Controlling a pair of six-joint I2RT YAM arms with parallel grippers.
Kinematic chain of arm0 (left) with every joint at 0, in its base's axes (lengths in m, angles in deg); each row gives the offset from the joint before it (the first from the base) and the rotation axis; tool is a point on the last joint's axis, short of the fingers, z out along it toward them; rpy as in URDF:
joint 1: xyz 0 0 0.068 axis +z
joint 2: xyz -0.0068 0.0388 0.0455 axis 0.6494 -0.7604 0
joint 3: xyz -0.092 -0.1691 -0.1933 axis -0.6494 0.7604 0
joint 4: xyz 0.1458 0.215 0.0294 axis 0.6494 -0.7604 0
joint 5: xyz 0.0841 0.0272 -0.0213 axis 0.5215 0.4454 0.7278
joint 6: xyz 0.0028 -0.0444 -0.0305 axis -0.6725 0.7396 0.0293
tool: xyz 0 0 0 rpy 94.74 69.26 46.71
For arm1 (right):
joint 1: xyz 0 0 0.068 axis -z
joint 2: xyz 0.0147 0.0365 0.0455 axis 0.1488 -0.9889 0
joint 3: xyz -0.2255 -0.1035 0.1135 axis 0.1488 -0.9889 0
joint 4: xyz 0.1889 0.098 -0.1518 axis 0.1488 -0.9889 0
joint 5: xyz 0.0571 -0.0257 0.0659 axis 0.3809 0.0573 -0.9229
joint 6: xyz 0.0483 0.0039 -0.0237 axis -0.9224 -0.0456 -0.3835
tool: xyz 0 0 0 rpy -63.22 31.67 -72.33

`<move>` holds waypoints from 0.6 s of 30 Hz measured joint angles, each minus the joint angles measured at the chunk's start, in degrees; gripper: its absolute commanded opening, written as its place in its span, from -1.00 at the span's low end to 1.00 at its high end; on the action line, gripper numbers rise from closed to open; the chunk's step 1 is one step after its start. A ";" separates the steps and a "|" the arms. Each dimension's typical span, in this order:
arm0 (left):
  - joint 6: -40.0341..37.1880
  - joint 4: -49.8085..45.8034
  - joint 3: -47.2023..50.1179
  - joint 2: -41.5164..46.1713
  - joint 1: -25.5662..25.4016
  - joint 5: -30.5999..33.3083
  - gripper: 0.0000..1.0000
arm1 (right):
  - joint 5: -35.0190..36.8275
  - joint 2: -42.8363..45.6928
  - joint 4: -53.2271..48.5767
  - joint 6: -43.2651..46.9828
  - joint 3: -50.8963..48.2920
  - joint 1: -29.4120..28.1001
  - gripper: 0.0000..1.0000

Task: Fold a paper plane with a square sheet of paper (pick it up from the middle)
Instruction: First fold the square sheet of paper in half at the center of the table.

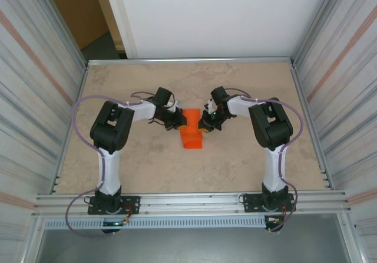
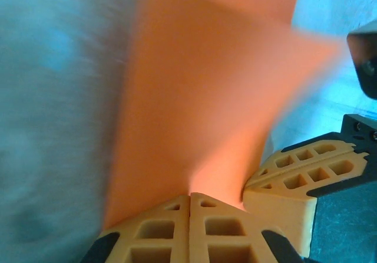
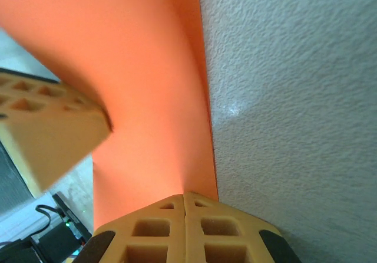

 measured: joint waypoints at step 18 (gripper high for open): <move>-0.24 10.14 4.11 4.98 -1.03 0.13 -1.00 | 0.00 0.00 -0.02 0.02 0.00 0.00 -1.00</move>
